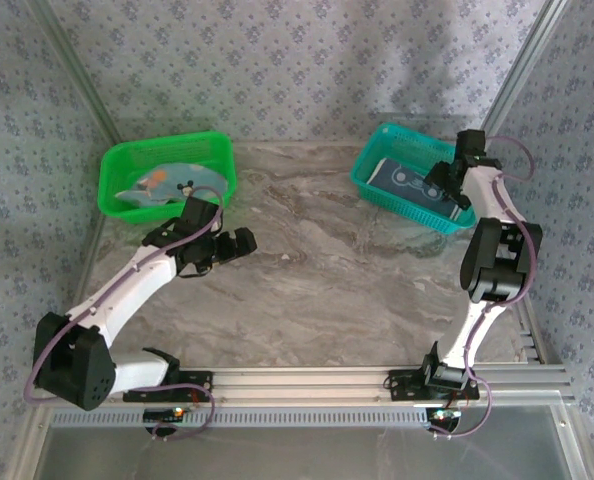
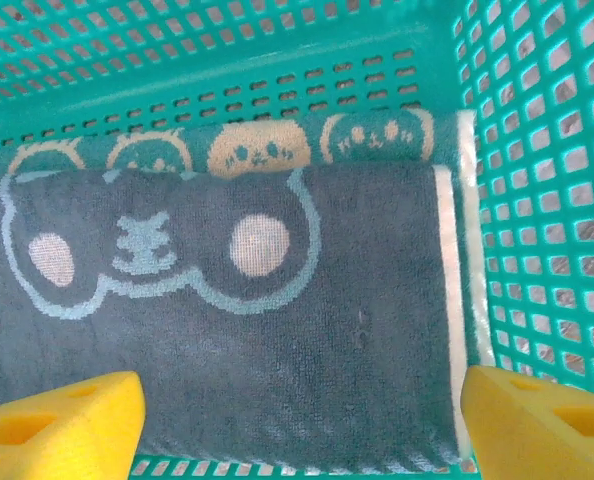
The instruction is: Fold and stack the towels
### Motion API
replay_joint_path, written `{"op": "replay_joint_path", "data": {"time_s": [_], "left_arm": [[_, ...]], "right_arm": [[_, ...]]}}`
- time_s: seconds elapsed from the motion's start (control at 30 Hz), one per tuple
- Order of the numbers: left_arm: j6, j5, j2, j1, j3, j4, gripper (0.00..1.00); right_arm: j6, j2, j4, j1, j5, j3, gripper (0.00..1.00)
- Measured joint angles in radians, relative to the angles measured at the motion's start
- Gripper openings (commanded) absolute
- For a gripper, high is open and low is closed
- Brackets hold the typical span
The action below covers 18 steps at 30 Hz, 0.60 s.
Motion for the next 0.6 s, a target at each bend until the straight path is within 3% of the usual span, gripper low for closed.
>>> {"op": "replay_joint_path", "data": {"time_s": [0.17,0.3,0.6], "left_arm": [[0.024,-0.046,0.005,0.008,0.017,-0.04,1.0],[0.061,-0.084,0.042,0.068,0.085,-0.058,1.0],[0.159,-0.175,0.307,0.254,0.454,-0.107,0.93]], "right_arm": [[-0.047,-0.02,0.002,0.0,0.001,0.003,1.0],[-0.071,-0.109,0.029,0.01,-0.03,-0.048,1.0],[-0.082,-0.324,0.138,0.144,-0.129,-0.209,1.0]]}}
